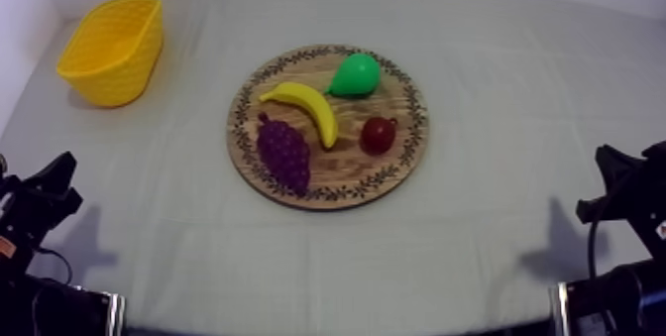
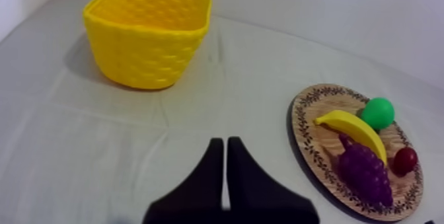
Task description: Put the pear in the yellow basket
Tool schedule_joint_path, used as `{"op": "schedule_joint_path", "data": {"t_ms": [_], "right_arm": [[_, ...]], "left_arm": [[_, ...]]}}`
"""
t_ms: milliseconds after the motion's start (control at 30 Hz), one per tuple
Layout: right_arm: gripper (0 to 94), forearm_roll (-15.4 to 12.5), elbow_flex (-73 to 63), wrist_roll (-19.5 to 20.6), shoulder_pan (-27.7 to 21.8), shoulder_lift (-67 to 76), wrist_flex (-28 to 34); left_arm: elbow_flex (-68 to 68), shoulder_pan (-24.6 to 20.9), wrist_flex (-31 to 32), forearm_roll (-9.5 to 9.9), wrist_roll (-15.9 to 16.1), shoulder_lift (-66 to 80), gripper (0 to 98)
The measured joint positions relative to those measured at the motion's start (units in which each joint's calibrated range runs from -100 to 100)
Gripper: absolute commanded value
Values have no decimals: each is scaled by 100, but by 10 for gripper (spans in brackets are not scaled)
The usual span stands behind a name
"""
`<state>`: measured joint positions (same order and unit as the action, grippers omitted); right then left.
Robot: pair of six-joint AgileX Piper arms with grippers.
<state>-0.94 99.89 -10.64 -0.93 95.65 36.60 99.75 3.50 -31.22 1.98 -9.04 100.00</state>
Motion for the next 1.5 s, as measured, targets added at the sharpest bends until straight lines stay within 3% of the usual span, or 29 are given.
{"op": "schedule_joint_path", "data": {"t_ms": [433, 667, 833, 1033, 1133, 1367, 1500], "right_arm": [[4, 0, 0, -4, 0, 0, 0], [4, 0, 0, -4, 0, 0, 0], [4, 0, 0, -4, 0, 0, 0], [4, 0, 0, -4, 0, 0, 0], [4, 0, 0, -8, 0, 0, 0], [4, 0, 0, -8, 0, 0, 0], [4, 0, 0, -5, 0, 0, 0]], "left_arm": [[0, 0, 0, 0, 7, 0, 0], [0, 0, 0, 0, 214, 0, 1], [-13, 103, -32, -21, -90, 0, 0], [-3, 608, 283, -56, -267, 0, 0], [-143, 853, 386, -234, -237, -52, 1], [-953, 804, 434, -1023, 270, -1032, 1], [-1667, 907, 444, -1140, 331, -1887, 0]]}}
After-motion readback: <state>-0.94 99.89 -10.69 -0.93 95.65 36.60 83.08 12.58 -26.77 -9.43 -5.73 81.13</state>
